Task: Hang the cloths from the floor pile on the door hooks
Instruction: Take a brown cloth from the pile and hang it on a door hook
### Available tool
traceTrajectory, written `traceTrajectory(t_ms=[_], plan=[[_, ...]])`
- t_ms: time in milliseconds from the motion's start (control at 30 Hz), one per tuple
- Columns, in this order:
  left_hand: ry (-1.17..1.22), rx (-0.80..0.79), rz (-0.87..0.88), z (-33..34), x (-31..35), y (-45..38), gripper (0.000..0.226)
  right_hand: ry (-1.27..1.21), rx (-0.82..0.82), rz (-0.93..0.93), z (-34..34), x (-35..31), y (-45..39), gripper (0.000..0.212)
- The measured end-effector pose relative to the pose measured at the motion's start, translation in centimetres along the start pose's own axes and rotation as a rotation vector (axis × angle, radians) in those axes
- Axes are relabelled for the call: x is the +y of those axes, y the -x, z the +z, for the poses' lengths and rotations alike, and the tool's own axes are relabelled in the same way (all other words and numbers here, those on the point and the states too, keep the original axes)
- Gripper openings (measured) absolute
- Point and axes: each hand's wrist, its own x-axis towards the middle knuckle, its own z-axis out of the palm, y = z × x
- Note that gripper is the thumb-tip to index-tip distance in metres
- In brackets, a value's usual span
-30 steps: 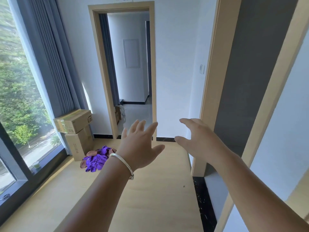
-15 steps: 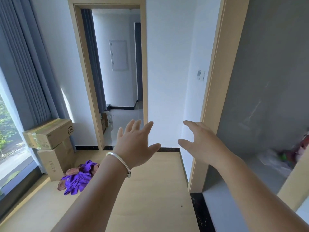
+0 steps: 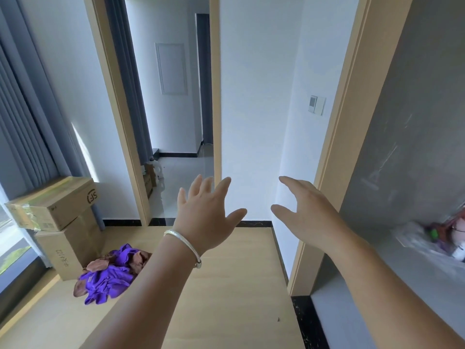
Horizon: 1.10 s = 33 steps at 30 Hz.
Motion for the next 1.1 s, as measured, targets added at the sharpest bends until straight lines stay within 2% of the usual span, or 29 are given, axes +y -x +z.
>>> traceTrajectory(t_ms=[200, 667, 1100], plan=[[-0.037, 0.053, -0.013, 2.5, -0.3, -6.9, 0.075, -0.033, -0.007, -0.030, 1.6, 3.1, -7.3, 0.061], [-0.090, 0.066, -0.034, 8.5, 2.3, -25.6, 0.076, -0.046, -0.027, -0.028, 1.6, 13.4, -24.9, 0.062], [-0.058, 0.010, -0.042, 15.8, -1.7, -42.2, 0.076, -0.033, -0.067, -0.038, 8.0, 18.6, -41.6, 0.061]])
